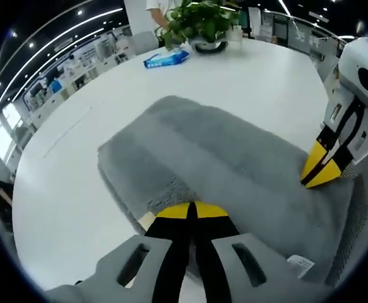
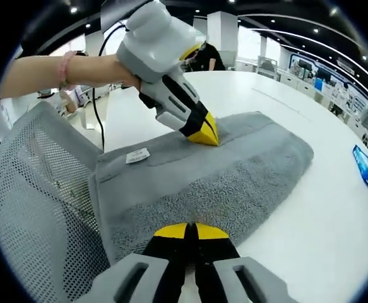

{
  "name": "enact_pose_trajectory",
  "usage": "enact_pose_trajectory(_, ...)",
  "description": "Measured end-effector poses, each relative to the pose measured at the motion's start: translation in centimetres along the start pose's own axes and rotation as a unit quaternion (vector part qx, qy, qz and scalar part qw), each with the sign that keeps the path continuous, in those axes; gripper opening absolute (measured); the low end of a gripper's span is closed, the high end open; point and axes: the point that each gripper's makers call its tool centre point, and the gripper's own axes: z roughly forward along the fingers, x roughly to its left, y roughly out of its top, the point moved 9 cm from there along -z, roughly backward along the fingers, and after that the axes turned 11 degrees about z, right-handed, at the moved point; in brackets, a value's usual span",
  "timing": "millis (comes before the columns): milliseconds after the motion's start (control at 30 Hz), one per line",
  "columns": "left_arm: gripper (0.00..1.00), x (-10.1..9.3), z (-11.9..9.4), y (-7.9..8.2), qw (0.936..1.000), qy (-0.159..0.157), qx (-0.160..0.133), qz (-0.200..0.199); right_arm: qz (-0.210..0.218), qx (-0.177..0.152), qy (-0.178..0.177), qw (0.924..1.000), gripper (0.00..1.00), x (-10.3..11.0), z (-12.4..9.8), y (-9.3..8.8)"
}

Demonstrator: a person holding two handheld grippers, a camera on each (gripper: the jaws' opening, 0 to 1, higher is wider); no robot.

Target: Open the folded towel by lifting each exposed corner and separating the folded layers until the towel lies flat within the target outline without major curled edges

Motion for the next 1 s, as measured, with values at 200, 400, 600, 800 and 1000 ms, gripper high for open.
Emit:
enact_pose_trajectory(200,0.04,0.3,-0.8,-0.2,0.9952,0.013,-0.024,-0.094,0.022,-0.019,0.007,0.9996,0.00,0.2,-0.2,-0.2)
enact_pose_trajectory(400,0.17,0.5,-3.3,-2.1,0.9777,0.082,-0.049,-0.187,0.094,-0.059,0.007,0.9938,0.06,-0.5,-1.7,0.4)
enact_pose_trajectory(600,0.12,0.3,-3.3,-3.8,0.9667,0.078,-0.029,-0.242,0.111,-0.065,0.000,0.9917,0.05,-0.9,-1.8,0.1)
enact_pose_trajectory(800,0.07,0.0,-3.4,-3.1,0.9741,0.094,-0.024,-0.204,0.118,-0.069,-0.003,0.9906,0.05,-1.0,-1.8,0.2)
enact_pose_trajectory(1000,0.02,-0.1,-4.0,-1.9,0.9803,0.111,-0.024,-0.162,0.130,-0.076,-0.006,0.9887,0.04,-1.4,-2.0,0.3)
